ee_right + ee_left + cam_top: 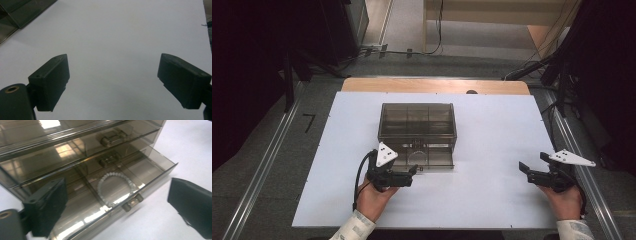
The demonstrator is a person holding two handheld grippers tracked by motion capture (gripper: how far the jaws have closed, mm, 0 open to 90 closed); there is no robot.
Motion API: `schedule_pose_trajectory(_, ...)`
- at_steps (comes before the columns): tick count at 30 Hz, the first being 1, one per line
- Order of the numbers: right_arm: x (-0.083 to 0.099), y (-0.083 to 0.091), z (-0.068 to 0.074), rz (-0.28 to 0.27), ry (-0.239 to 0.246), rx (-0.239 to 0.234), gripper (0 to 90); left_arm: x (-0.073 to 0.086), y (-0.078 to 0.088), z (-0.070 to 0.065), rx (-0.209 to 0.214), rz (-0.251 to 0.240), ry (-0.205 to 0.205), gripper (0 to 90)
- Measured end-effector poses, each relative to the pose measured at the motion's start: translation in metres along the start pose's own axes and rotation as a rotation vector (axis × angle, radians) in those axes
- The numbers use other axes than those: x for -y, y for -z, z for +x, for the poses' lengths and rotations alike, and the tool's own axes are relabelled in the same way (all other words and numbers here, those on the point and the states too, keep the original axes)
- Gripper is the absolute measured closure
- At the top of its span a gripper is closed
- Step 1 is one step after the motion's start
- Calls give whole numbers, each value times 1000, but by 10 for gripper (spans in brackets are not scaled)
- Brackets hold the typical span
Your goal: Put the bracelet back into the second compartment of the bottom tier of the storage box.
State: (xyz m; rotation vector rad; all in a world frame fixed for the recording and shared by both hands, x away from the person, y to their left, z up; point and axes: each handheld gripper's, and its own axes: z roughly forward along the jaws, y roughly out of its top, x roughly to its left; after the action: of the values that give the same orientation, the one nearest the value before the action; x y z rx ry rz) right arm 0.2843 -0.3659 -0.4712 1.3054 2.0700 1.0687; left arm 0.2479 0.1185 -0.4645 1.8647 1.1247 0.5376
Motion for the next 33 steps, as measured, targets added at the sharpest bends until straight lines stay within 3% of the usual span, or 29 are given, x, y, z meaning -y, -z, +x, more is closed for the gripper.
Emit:
schedule_pose_trajectory(17,0,0,0,1,-1,1,91,7,15,18,-32,-9,33,25)
schedule_pose_trajectory(33,0,1,0,1,0,2,91,16,33,41,-90,-27,73,25)
